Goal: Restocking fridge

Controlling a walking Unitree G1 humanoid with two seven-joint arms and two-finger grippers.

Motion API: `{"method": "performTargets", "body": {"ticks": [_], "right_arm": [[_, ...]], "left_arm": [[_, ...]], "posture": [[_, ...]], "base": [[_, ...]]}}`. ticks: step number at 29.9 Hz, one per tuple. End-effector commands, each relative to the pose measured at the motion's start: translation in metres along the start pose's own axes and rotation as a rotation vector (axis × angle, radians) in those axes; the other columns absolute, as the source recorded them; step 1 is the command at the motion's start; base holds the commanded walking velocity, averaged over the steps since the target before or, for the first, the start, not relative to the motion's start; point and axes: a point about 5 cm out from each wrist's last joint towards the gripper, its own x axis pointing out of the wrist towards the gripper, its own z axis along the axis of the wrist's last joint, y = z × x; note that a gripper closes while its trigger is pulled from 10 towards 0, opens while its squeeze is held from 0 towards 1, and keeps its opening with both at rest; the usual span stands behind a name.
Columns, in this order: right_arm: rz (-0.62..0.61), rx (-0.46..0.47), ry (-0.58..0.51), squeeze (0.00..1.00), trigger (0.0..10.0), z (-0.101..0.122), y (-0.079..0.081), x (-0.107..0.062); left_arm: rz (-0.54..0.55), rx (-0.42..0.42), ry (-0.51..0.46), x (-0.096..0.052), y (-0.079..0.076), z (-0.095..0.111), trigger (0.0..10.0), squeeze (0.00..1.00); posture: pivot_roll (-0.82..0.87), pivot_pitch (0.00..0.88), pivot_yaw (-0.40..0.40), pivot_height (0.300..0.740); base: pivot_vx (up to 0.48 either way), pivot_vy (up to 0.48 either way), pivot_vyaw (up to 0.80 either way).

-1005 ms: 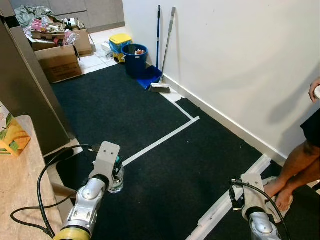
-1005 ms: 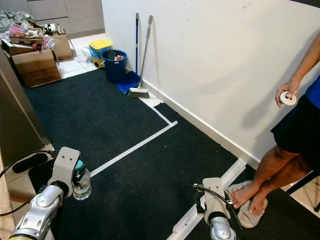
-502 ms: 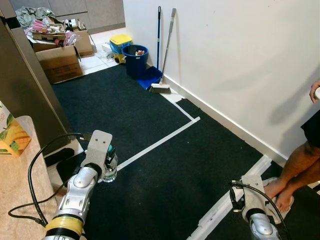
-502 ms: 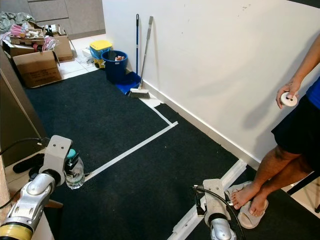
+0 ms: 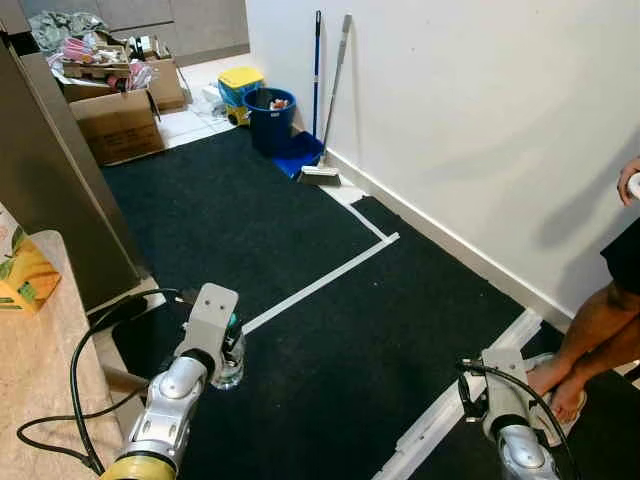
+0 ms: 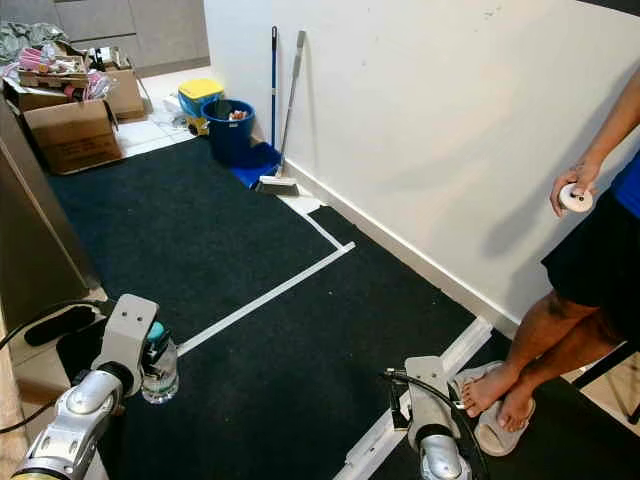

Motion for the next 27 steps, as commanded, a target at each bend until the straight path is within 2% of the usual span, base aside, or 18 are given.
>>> {"method": "performTargets", "body": {"ticks": [1,9,27], "right_arm": [[-0.016,0.008,0.003,0.0,10.0,-0.001,-0.003,0.0],[-0.019,0.02,-0.012,0.0,10.0,0.0,-0.003,-0.001],[-0.007,0.036,-0.036,0.0,10.0,0.005,0.004,0.0]], "left_arm": [[-0.014,0.016,-0.017,0.002,-0.006,0.002,10.0,0.0],[-0.027,0.004,-0.03,-0.001,-0.016,0.0,10.0,0.0],[-0.023,0.003,-0.041,0.001,-0.021,0.004,10.0,0.0]], "posture": [[0.1,0.0,-0.061,0.74],[0.08,0.0,-0.059,0.74],[0.07,0.0,-0.054,0.74]], "base": [[0.0,0.0,0.0],[0.0,0.0,0.0],[0.0,0.0,0.0]]}}
